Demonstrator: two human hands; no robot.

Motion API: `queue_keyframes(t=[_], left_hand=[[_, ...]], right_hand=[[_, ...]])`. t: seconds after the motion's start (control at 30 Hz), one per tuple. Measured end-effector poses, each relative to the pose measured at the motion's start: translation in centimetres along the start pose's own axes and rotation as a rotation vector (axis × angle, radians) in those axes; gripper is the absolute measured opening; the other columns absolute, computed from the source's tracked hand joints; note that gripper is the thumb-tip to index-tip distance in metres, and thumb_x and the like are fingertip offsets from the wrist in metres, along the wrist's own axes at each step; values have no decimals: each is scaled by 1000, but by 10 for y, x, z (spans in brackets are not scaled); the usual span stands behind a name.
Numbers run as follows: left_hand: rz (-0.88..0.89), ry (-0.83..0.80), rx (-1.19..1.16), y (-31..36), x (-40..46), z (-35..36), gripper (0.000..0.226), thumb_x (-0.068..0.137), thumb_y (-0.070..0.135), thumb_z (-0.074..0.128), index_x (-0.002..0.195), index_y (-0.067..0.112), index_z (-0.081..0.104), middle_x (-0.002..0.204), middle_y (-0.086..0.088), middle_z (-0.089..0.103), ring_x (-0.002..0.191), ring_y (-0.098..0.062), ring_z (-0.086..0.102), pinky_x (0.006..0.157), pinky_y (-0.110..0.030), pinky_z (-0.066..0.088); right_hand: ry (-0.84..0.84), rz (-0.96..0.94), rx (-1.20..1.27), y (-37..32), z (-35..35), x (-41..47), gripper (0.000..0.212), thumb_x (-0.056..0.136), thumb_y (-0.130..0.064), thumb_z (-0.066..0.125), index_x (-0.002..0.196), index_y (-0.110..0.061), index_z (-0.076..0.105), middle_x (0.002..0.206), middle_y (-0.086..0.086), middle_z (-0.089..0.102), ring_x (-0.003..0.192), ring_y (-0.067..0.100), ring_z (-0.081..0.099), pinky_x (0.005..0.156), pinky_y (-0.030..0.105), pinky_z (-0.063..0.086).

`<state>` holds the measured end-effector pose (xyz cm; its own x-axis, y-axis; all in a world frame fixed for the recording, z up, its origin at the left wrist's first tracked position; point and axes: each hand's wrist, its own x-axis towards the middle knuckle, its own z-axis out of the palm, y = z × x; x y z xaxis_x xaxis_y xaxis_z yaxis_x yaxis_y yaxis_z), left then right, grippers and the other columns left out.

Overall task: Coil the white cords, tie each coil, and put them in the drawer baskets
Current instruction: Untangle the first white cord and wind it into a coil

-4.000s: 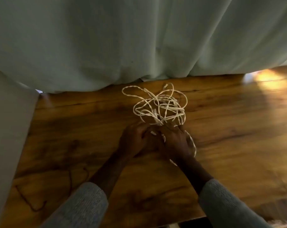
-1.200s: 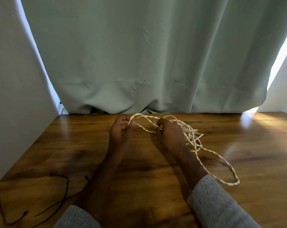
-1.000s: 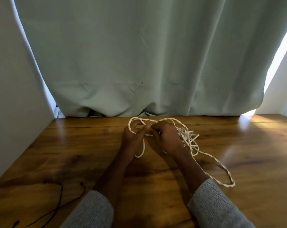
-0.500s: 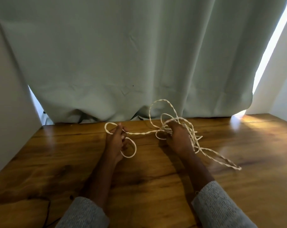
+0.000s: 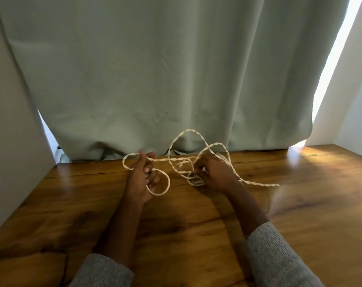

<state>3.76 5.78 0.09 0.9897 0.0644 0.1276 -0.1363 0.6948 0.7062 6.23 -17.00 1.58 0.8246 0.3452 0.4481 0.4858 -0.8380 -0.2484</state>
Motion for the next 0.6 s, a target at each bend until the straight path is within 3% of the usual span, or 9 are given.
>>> queue_keyframes(t=[0.1, 0.23, 0.3, 0.37, 0.47, 0.53, 0.6], left_hand=[[-18, -57, 143, -15, -7, 10, 37, 82, 33, 63, 110, 9, 59, 56, 4, 43, 35, -3, 27, 36, -17, 19], [7, -119, 498, -29, -17, 36, 35, 75, 17, 77, 101, 3, 59, 55, 2, 59, 36, -7, 38, 36, -18, 27], [126, -27, 616, -35, -15, 45, 32, 73, 9, 83, 96, 2, 62, 56, -1, 60, 38, -8, 48, 38, -21, 36], [280, 181, 631, -35, -10, 44, 37, 71, 10, 86, 95, 5, 59, 63, -5, 62, 48, -13, 57, 45, -26, 47], [386, 468, 608, -28, -1, 31, 37, 73, 19, 87, 93, 2, 60, 79, -10, 64, 70, -19, 62, 62, -32, 53], [311, 471, 587, -29, -1, 23, 28, 77, 21, 84, 83, 10, 59, 72, -5, 59, 65, -19, 56, 58, -31, 48], [202, 387, 566, -35, -3, 22, 27, 82, 23, 79, 77, 14, 55, 62, -3, 51, 55, -18, 48, 49, -28, 40]], right_hand=[[-22, 18, 217, -3, -11, 4, 12, 97, -27, 57, 88, -23, 65, 83, -5, 66, 76, 14, 61, 70, 39, 52], [63, 105, 309, -8, -31, 13, 12, 93, -17, 63, 82, -19, 66, 78, -2, 68, 75, 15, 64, 71, 37, 52], [-26, 143, 255, -8, -37, 18, 9, 87, -17, 64, 81, -18, 70, 78, -2, 70, 74, 15, 66, 74, 41, 57], [-102, 181, 138, -5, -45, 24, 8, 84, -19, 64, 81, -17, 72, 78, 0, 71, 74, 17, 68, 75, 44, 60], [-21, 251, 86, -7, -60, 38, 15, 79, -33, 67, 82, -20, 74, 81, -4, 70, 78, 17, 67, 80, 46, 59], [-94, 262, -60, -14, -66, 52, 31, 80, -49, 66, 93, -21, 71, 89, -7, 62, 88, 18, 60, 92, 50, 51], [-185, 235, -131, -20, -72, 61, 34, 85, -51, 65, 92, -19, 70, 86, -4, 57, 89, 20, 59, 89, 46, 49]])
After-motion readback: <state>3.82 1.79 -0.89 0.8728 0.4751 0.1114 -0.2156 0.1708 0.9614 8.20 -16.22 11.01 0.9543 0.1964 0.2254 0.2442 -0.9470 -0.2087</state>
